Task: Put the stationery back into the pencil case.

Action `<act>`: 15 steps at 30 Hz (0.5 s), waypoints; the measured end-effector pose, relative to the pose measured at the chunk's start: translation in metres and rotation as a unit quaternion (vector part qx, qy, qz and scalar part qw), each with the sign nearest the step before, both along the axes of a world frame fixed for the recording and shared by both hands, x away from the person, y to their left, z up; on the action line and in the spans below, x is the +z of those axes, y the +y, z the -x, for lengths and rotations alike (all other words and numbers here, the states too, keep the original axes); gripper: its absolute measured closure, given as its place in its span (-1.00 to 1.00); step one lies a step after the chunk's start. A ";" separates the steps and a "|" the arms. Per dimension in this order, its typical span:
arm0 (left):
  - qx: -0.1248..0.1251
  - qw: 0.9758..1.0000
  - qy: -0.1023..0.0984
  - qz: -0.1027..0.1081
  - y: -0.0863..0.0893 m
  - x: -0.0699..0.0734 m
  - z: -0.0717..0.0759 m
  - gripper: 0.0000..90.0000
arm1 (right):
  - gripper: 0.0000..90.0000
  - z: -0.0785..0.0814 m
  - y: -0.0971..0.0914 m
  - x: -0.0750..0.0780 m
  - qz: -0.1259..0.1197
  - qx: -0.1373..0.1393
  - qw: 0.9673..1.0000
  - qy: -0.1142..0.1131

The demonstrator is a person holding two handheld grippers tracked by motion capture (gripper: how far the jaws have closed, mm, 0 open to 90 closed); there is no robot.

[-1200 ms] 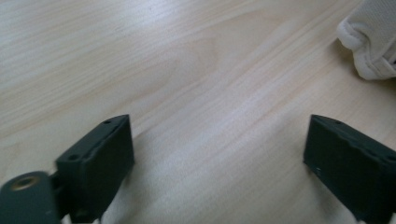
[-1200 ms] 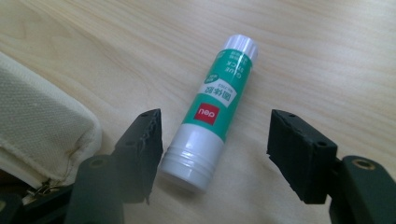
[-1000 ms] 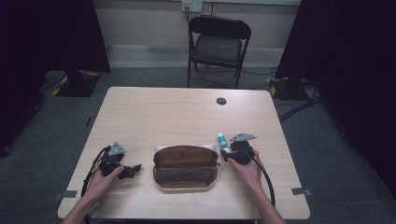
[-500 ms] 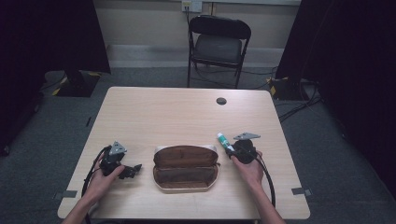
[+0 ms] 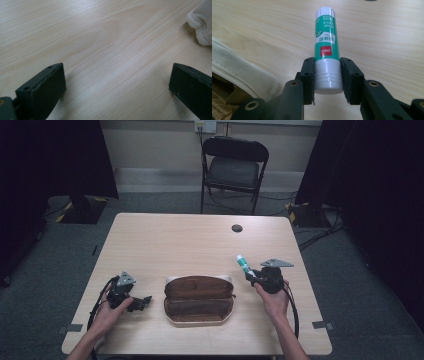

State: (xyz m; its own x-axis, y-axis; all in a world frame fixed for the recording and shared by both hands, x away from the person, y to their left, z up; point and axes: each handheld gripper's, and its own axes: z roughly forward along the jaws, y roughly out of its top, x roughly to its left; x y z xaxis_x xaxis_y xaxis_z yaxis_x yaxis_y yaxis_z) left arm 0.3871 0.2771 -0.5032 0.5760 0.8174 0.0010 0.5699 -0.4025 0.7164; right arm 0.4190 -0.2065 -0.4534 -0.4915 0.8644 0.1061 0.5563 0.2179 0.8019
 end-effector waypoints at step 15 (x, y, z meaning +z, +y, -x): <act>0.000 1.000 0.000 -0.001 0.000 0.000 0.000 -0.99 | 0.46 0.016 -0.002 0.037 -0.059 0.044 0.997 -0.040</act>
State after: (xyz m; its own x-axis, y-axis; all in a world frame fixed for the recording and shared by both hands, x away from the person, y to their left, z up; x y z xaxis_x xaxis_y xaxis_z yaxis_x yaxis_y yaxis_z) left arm 0.3870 0.2773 -0.5031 0.5766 0.8170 0.0023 0.5692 -0.4037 0.7163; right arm 0.4032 -0.2089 -0.4164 -0.5754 0.8017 0.1620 0.4729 0.1645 0.8656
